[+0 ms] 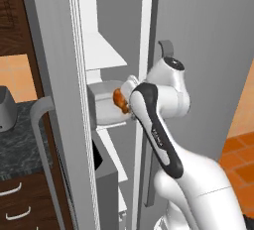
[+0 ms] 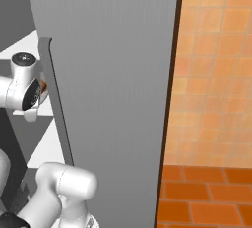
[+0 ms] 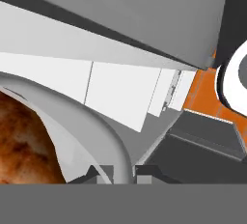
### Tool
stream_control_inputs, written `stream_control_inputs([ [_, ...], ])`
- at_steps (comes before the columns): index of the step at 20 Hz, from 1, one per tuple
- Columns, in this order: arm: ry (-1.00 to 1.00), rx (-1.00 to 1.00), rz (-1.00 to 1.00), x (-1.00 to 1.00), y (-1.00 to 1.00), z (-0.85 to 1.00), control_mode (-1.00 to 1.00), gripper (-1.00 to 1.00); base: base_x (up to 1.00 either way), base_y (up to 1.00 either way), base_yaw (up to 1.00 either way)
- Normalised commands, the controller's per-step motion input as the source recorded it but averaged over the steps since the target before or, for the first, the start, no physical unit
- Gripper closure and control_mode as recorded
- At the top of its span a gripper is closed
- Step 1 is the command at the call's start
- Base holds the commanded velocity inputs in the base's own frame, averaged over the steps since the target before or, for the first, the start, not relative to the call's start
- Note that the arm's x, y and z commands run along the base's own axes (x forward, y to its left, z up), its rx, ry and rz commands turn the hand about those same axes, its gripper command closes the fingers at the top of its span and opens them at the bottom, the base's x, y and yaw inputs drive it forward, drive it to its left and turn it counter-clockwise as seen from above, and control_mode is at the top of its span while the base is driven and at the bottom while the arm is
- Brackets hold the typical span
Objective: Take the meat container that has the chicken drumstick and place it on the second highest rack of the freezer. Then take the vegetable container that has the potato and sweet potato and place it on the highest rack of the freezer.
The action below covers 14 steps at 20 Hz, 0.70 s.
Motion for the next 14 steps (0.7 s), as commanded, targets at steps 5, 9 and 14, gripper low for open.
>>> stream_control_inputs([
  [5, 0.00, -0.10, -0.13, 0.53, 0.38, -0.36, -1.00, 1.00, 0.00, 0.00, 0.00],
  [9, 0.00, -0.08, -0.08, 0.48, 0.30, -0.34, -1.00, 1.00, 0.00, 0.00, 0.00],
  [14, 0.00, -0.04, -0.03, 0.60, 0.25, -0.35, -1.00, 1.00, 0.00, 0.00, 0.00],
])
